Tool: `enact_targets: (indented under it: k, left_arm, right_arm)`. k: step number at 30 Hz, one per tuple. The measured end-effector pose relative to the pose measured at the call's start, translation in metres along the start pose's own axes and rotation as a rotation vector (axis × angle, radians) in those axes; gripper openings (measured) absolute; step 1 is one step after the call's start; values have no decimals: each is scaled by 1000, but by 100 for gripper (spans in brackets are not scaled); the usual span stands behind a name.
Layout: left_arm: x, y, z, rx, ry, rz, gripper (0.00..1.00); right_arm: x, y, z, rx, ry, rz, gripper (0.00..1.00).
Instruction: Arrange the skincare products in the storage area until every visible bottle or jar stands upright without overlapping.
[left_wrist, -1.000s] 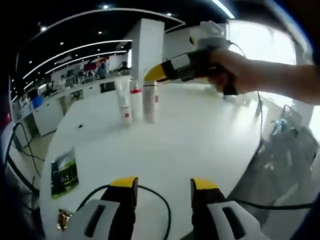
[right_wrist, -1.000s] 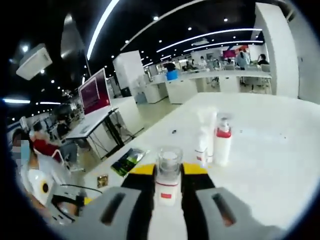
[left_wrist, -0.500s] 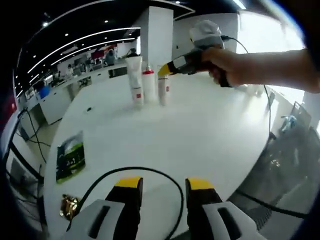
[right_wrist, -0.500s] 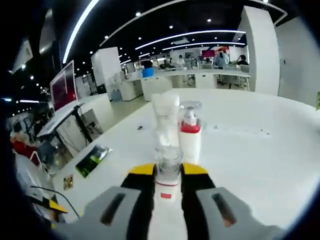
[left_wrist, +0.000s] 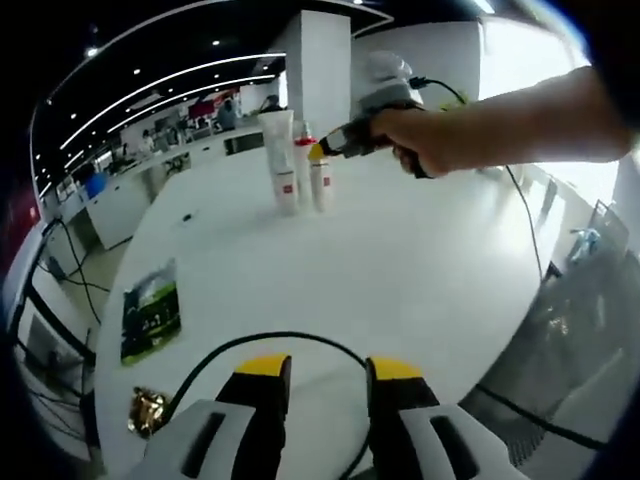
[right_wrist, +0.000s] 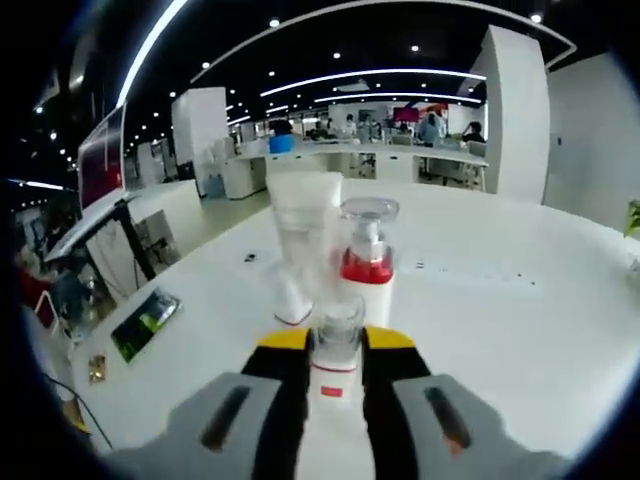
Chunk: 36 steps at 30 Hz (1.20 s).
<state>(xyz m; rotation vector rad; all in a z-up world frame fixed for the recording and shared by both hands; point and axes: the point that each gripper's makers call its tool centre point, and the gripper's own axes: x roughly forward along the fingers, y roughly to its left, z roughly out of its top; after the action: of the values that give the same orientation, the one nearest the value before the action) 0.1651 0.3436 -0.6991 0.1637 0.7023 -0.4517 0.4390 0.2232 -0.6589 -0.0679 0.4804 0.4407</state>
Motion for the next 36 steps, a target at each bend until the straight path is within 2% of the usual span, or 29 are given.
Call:
enact_targets:
  k: [11,23,29,36]
  left_arm:
    - [1,0,-2,-6,4,-4,31]
    - [1,1,-3,-14,6,-4,29]
    - [1,2,-4,-8,8,-2,28]
    - [1,3,-6,2,16,-1,28]
  right_arm:
    - [10,-5,1,-41,-27,-51,19]
    - [13,-6,6,-136,-113,-122,19]
    - [15,-16,8,-84,-142,-180,20]
    - [17,-15,6,-22,-149,-201,20]
